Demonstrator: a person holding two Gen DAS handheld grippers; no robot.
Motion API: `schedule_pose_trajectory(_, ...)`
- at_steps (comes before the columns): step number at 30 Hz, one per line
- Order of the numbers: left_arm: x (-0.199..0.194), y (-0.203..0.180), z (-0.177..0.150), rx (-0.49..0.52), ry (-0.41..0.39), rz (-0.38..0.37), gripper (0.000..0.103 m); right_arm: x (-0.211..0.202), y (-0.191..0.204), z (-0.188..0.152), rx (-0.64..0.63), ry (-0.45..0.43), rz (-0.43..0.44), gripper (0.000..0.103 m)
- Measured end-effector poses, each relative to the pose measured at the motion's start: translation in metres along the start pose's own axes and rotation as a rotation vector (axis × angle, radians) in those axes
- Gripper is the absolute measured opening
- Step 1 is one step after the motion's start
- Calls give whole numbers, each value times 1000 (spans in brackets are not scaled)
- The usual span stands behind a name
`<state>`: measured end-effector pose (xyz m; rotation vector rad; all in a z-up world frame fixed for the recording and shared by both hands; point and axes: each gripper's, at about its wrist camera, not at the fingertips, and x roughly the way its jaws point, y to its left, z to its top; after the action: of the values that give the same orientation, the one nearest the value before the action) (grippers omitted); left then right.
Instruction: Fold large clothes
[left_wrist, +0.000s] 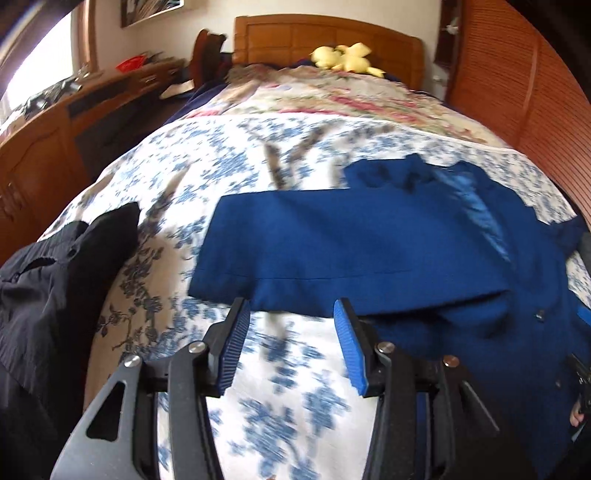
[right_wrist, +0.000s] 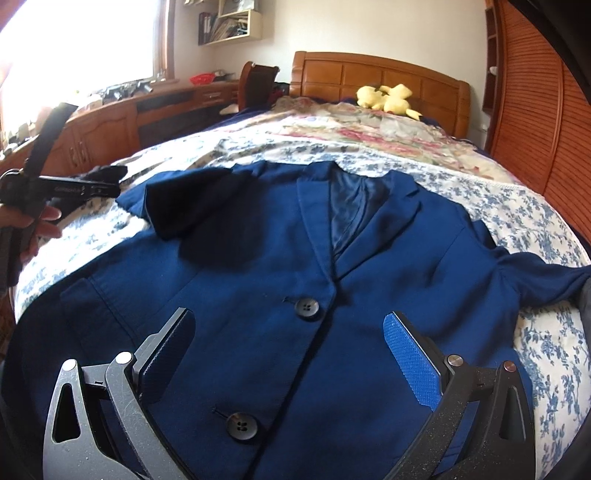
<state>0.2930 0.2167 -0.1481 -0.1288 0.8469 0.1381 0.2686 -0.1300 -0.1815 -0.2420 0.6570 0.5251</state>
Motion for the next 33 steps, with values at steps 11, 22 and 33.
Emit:
schedule_pose_trajectory(11,39,37,14,-37,20,59,46,18,4,-10,-18,38,-12,103)
schedule_pose_trajectory(22,77,63,10,-114,115,56,47,23,11,-11,-51,52,-5,103)
schedule_pose_trajectory(33,34,8,32,17,26,59,3,21,9,-7,-31,47,16,103)
